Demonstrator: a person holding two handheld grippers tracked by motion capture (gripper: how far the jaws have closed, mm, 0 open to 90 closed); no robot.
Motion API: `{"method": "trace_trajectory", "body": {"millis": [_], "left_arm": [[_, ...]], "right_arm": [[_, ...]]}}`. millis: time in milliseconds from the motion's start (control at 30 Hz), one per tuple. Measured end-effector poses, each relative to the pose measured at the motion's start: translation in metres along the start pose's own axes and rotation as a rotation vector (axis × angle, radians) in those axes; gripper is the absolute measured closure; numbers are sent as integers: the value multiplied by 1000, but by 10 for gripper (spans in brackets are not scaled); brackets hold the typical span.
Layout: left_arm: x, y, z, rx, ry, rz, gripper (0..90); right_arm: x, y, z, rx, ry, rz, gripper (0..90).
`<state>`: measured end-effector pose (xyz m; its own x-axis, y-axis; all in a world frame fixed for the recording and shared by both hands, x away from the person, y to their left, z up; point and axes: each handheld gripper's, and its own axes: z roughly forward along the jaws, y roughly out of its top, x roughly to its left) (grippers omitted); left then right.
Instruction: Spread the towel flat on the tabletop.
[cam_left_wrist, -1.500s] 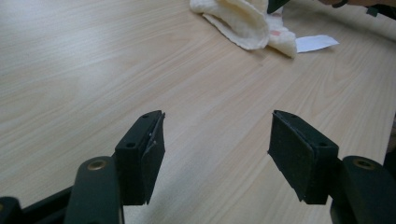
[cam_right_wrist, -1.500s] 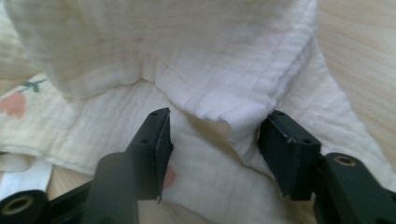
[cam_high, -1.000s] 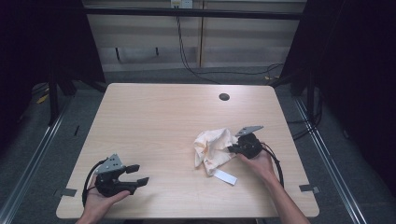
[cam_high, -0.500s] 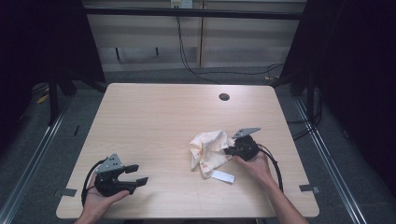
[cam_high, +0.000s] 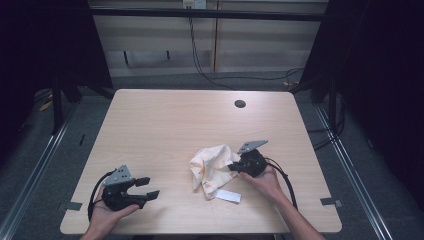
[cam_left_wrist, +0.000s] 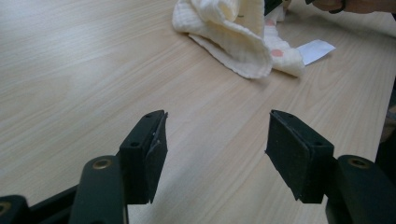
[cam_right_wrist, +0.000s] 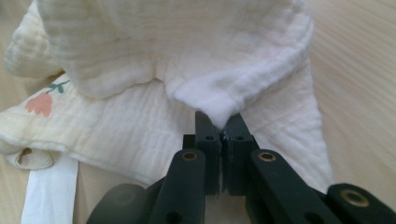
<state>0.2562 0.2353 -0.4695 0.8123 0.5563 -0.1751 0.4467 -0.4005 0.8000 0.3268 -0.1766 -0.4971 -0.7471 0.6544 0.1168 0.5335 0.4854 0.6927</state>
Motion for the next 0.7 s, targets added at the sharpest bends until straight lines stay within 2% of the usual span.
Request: {"method": "trace_trajectory", "body": {"millis": [467, 633, 700], "left_arm": [[-5, 4, -1, -18, -29, 29, 474], [-11, 19, 0, -55, -47, 48, 507], [-15, 26, 6, -43, -69, 73, 518]], "right_arm": [[46, 15, 18, 3, 117, -89, 871], [55, 17, 23, 13, 137, -115, 870], [56, 17, 26, 18, 150, -116, 870]]}}
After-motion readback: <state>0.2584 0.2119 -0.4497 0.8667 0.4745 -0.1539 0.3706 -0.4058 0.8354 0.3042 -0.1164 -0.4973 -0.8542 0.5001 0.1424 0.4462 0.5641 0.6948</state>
